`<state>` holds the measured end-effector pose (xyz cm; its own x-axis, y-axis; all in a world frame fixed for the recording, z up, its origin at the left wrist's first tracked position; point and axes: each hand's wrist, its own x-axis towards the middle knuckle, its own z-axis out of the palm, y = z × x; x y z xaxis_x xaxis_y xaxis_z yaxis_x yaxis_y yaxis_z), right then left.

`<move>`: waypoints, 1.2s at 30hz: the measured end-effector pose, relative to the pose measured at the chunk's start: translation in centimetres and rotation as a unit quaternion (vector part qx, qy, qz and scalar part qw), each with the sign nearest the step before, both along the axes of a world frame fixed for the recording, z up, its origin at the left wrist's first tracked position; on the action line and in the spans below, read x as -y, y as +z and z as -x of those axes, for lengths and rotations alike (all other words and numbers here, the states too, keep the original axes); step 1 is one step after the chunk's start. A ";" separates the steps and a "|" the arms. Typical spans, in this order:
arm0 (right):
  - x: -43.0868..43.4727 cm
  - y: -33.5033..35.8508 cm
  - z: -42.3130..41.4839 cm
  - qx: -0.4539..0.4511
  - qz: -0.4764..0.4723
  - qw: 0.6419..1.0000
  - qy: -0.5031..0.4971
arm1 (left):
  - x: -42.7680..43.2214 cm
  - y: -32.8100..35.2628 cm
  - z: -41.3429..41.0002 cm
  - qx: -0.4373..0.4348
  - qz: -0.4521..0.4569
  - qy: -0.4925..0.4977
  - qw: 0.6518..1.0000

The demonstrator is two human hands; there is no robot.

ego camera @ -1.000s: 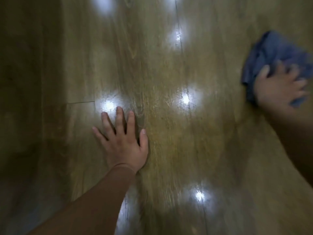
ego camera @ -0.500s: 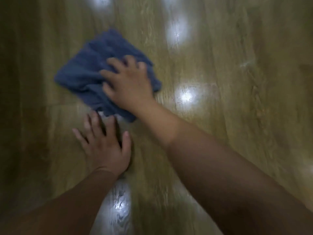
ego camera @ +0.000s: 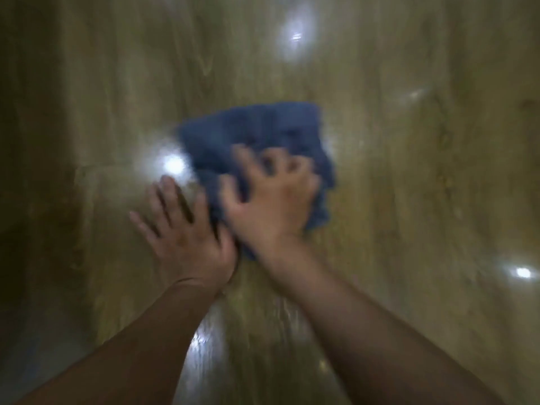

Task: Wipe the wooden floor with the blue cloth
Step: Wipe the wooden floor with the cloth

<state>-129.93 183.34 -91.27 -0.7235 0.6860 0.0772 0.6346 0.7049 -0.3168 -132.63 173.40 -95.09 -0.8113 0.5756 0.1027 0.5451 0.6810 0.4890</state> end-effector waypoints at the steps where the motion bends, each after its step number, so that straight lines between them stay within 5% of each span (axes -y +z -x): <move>1: 2.1 0.0 2.5 -0.032 0.022 0.998 0.050 | -1.6 0.0 0.7 0.025 -0.093 0.024 0.995; 2: 3.2 -0.2 4.5 -0.054 0.037 0.993 0.095 | -2.3 0.0 0.7 0.082 -0.120 0.032 0.989; 5: 1.4 -0.8 6.3 -0.036 -0.012 0.982 0.183 | -0.1 -0.5 -0.1 0.112 0.014 0.067 0.991; 8: -2.8 -1.5 4.1 -0.008 -0.040 0.972 0.229 | 3.4 -0.9 -0.6 0.055 0.150 0.149 0.976; 12: -14.7 -2.1 -1.8 -0.097 -0.061 0.990 0.081 | 3.1 -1.0 -0.2 0.077 0.126 0.149 0.978; 15: -25.7 -0.9 -9.0 -0.019 -0.112 0.990 -0.084 | 2.9 -0.7 -0.3 0.097 0.119 0.138 0.979; 17: -31.5 0.1 -12.6 0.048 -0.064 0.979 -0.186 | 2.5 -0.3 -0.4 0.059 0.119 0.134 0.982; 21: -31.9 0.4 -10.8 0.064 -0.018 0.951 -0.301 | 1.2 1.2 -1.0 0.020 0.149 0.122 0.981; 24: -22.7 -0.3 -6.2 0.069 -0.048 0.967 -0.239 | 1.0 2.4 -1.0 0.050 0.228 0.125 0.964; 31: 2.1 -0.1 3.8 -0.081 0.022 0.991 0.105 | 2.1 0.7 -1.0 0.012 0.230 0.112 0.967; 36: 0.0 -0.7 4.6 -0.041 0.028 0.977 0.206 | 1.8 1.2 -0.9 0.003 0.204 0.142 0.969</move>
